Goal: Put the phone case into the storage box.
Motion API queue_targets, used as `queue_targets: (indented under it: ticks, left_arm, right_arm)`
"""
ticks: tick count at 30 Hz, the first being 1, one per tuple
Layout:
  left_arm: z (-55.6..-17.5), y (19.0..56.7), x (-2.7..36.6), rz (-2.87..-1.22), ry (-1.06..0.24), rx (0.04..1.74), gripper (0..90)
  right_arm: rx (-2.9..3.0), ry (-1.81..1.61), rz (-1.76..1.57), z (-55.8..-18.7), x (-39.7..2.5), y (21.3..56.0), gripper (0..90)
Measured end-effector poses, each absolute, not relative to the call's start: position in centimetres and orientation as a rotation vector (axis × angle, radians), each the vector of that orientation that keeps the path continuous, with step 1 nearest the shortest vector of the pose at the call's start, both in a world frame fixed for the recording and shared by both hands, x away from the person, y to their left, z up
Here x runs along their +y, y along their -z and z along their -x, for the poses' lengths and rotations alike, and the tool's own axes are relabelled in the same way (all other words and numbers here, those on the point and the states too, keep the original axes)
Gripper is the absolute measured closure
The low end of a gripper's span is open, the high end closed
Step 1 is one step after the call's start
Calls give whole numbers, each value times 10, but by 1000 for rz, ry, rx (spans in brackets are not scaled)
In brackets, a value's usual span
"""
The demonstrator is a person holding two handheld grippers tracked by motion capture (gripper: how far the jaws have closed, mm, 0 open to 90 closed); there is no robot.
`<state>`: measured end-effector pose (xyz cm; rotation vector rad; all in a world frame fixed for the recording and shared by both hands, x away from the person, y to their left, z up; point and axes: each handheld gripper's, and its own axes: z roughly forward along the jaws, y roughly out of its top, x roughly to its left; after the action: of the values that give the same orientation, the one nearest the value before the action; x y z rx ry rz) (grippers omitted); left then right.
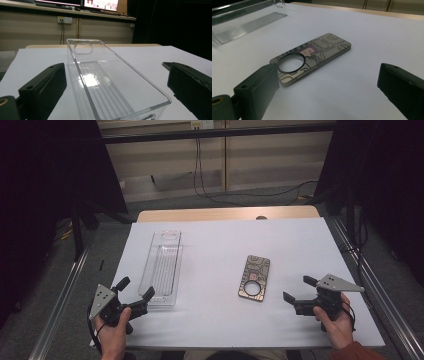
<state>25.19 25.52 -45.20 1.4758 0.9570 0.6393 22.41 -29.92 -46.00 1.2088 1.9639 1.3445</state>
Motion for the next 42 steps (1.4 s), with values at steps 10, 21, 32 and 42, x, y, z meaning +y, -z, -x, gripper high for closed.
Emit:
queue_targets:
  ticks: [10, 21, 32, 42]
  left_arm:
    - [-253, 452, 254, -1482, -635, 951, 23]
    - [-253, 453, 255, -1481, -649, 969, 23]
    - [-253, 452, 254, -1478, -644, 957, 23]
    - [-254, 452, 254, -1483, -645, 952, 23]
  right_arm:
    - [2045, -1321, -1224, -234, -297, 452, 38]
    - [2213, -1312, -1164, -255, -285, 443, 34]
    - [2291, -1314, -1180, -272, -278, 439, 47]
    - [2360, -1347, -1129, -296, -265, 435, 24]
